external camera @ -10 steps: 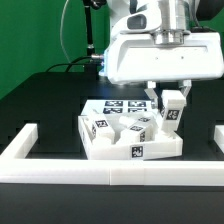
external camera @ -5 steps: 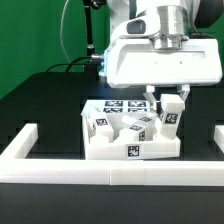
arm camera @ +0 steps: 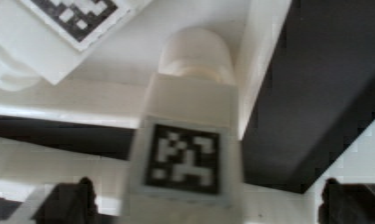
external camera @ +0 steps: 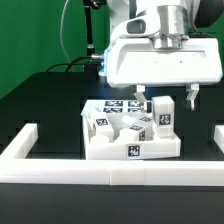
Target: Assemble one leg
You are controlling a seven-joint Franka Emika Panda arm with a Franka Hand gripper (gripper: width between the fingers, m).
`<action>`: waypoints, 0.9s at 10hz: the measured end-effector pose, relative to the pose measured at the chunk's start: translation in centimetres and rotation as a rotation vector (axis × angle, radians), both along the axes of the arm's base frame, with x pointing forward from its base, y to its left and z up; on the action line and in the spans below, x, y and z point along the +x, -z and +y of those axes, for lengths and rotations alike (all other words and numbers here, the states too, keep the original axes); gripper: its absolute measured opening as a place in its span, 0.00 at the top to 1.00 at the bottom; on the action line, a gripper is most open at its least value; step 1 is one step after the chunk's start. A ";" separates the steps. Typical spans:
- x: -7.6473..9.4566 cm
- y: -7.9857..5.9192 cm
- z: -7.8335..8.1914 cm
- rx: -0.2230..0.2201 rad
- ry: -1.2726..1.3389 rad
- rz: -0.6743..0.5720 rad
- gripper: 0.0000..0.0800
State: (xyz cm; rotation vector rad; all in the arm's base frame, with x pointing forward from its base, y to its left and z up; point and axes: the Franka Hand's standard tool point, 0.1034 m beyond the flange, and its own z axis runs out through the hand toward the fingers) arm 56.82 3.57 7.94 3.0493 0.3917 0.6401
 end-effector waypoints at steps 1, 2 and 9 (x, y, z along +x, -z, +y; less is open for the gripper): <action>-0.1 -0.3 0.1 0.006 -0.002 0.038 0.19; 0.2 -0.9 0.3 0.011 -0.006 0.067 0.19; 0.1 0.6 0.2 0.042 0.022 0.319 0.19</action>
Offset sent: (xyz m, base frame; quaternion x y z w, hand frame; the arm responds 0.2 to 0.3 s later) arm 0.0000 0.0000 0.0000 0.0000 -0.0650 0.0000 0.9979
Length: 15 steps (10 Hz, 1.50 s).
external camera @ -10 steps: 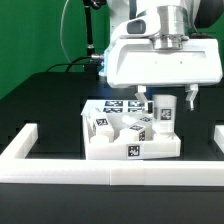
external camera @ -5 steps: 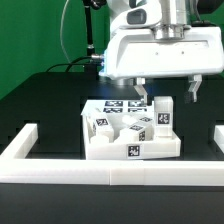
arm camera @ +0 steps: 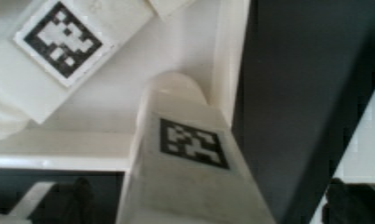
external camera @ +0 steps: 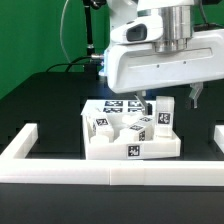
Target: Assemble one leg
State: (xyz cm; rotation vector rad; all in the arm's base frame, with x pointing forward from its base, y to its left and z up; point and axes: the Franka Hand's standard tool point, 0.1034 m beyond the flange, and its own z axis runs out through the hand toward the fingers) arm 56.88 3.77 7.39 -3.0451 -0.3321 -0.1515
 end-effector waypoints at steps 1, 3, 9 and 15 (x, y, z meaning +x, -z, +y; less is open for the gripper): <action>0.0 0.1 -0.2 -0.002 -0.008 0.000 0.19; 0.0 0.0 -0.7 -0.005 -0.009 0.002 0.19; 0.1 -0.1 -0.7 -0.001 0.016 0.002 0.64; 0.0 0.1 0.7 0.103 0.714 0.030 0.64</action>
Offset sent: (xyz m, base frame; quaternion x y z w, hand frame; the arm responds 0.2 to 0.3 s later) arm 0.0014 -0.0099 0.0086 -0.0106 -0.0184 -0.0124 0.9997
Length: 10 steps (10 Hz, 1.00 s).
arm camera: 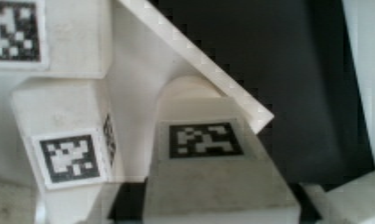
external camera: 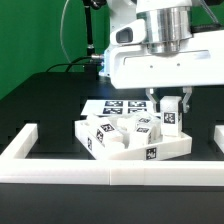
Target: Assemble one leg
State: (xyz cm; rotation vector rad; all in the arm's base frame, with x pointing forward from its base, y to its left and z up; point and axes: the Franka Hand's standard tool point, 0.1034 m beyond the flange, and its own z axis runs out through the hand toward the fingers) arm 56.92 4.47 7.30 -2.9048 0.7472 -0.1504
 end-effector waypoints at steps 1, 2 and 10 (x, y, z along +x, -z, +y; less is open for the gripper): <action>0.1 0.0 0.5 0.020 0.122 0.009 0.64; 0.0 0.0 1.3 0.035 0.217 0.022 0.64; -0.2 0.0 3.9 0.057 0.248 0.039 0.27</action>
Offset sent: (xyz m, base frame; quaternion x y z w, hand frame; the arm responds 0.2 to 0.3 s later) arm 0.0010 0.0094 -0.0020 -0.0297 -0.0049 0.2322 0.9722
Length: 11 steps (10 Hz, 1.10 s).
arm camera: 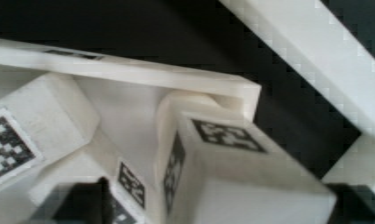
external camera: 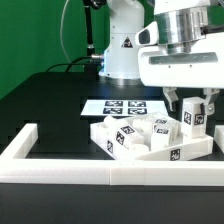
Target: Assemble one leg
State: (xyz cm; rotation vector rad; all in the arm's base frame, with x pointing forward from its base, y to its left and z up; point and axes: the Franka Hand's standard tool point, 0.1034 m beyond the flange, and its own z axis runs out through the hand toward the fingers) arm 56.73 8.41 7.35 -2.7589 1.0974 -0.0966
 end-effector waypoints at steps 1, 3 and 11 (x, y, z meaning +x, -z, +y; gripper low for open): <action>0.0 0.0 -0.2 -0.009 -0.068 -0.010 0.27; 0.0 0.0 -0.2 -0.028 -0.218 -0.030 0.19; 0.4 -0.4 0.3 -0.177 -1.018 -0.104 0.19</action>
Offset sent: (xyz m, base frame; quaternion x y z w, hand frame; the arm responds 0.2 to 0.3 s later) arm 0.0000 0.0000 0.0000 0.0000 0.0000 -0.1938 0.9810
